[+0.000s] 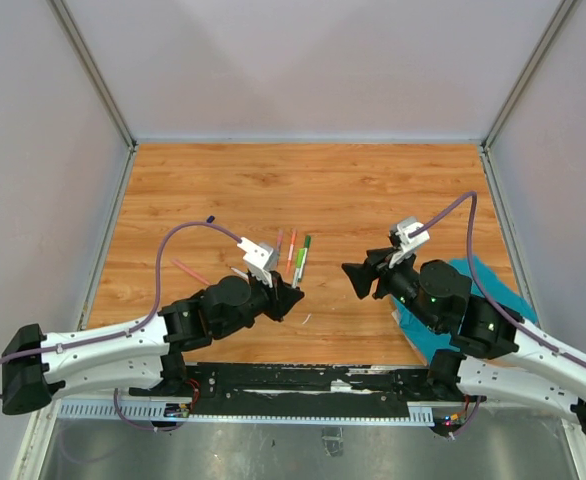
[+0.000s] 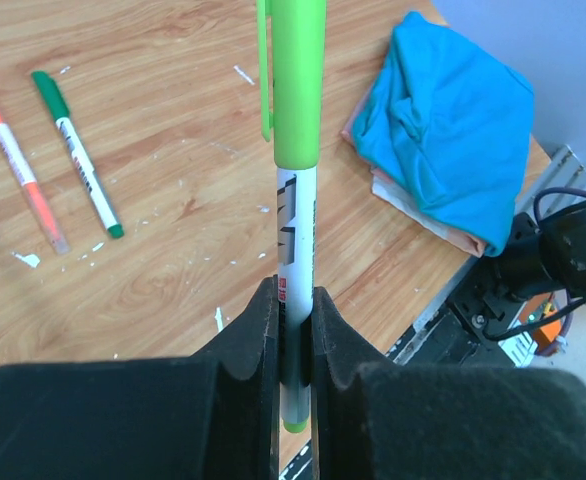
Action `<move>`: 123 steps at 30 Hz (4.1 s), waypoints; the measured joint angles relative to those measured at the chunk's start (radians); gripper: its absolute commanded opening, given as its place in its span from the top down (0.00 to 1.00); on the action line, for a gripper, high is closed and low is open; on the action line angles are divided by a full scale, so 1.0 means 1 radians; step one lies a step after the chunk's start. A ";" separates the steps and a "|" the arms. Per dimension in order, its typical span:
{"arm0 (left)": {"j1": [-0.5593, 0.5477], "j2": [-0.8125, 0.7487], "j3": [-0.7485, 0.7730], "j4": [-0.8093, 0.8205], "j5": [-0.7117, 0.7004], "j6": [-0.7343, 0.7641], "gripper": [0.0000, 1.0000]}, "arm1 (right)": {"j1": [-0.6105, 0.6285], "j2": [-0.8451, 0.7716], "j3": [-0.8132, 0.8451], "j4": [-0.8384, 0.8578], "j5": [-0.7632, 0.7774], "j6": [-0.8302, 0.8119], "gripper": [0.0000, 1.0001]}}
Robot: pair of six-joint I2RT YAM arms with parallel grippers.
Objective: Insert the pens into the pen caps
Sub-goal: Place the pen at the center of the board.
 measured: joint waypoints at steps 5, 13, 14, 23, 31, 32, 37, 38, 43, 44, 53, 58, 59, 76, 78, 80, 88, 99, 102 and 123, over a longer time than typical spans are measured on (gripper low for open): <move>0.000 0.037 0.031 -0.038 -0.033 -0.018 1.00 | -0.152 0.032 0.019 -0.096 -0.056 0.029 0.38; 0.003 0.104 0.081 -0.078 -0.067 -0.042 0.99 | -0.491 -0.026 -0.011 -0.142 -0.280 0.145 0.29; 0.005 0.116 0.087 -0.084 -0.068 -0.045 0.99 | -0.512 -0.041 -0.024 -0.151 -0.293 0.160 0.27; 0.036 0.225 0.137 -0.120 -0.090 -0.075 0.99 | -0.532 -0.185 -0.085 -0.189 -0.304 0.185 0.03; 0.053 0.284 0.162 -0.133 -0.090 -0.095 1.00 | -0.535 -0.232 -0.089 -0.225 -0.282 0.179 0.03; 0.054 0.288 0.164 -0.132 -0.090 -0.096 1.00 | -0.535 -0.233 -0.091 -0.228 -0.282 0.180 0.03; 0.059 0.303 0.176 -0.136 -0.090 -0.107 0.99 | -0.535 -0.232 -0.093 -0.235 -0.280 0.180 0.02; 0.063 0.307 0.179 -0.137 -0.090 -0.111 0.99 | -0.535 -0.231 -0.093 -0.235 -0.280 0.180 0.01; 0.076 0.346 0.202 -0.145 -0.095 -0.129 0.99 | -0.535 -0.214 -0.093 -0.254 -0.273 0.180 0.01; 0.077 0.357 0.209 -0.148 -0.097 -0.131 1.00 | -0.535 -0.213 -0.093 -0.259 -0.272 0.180 0.01; 0.098 0.484 0.312 -0.201 -0.105 -0.156 0.99 | -0.535 -0.217 -0.093 -0.275 -0.255 0.180 0.00; 0.127 0.562 0.378 -0.254 -0.108 -0.175 1.00 | -0.535 -0.219 -0.093 -0.286 -0.243 0.180 0.01; 0.132 0.579 0.392 -0.262 -0.108 -0.177 0.99 | -0.535 -0.220 -0.093 -0.289 -0.238 0.180 0.01; 0.217 0.895 0.600 -0.343 -0.089 -0.165 1.00 | -0.535 -0.266 -0.093 -0.349 -0.205 0.180 0.01; 0.222 0.928 0.629 -0.348 -0.087 -0.160 1.00 | -0.535 -0.270 -0.093 -0.353 -0.205 0.180 0.01; 0.223 0.965 0.664 -0.357 -0.085 -0.151 0.99 | -0.535 -0.271 -0.093 -0.357 -0.205 0.180 0.01; 0.224 1.042 0.733 -0.407 -0.085 -0.148 0.87 | -0.535 -0.271 -0.093 -0.365 -0.205 0.180 0.02; 0.229 1.085 0.751 -0.426 -0.082 -0.148 0.80 | -0.535 -0.271 -0.093 -0.369 -0.205 0.180 0.01; 0.229 1.088 0.754 -0.427 -0.083 -0.148 0.77 | -0.535 -0.271 -0.093 -0.369 -0.205 0.180 0.01; 0.230 1.088 0.755 -0.428 -0.091 -0.168 0.76 | -0.535 -0.272 -0.093 -0.370 -0.206 0.179 0.01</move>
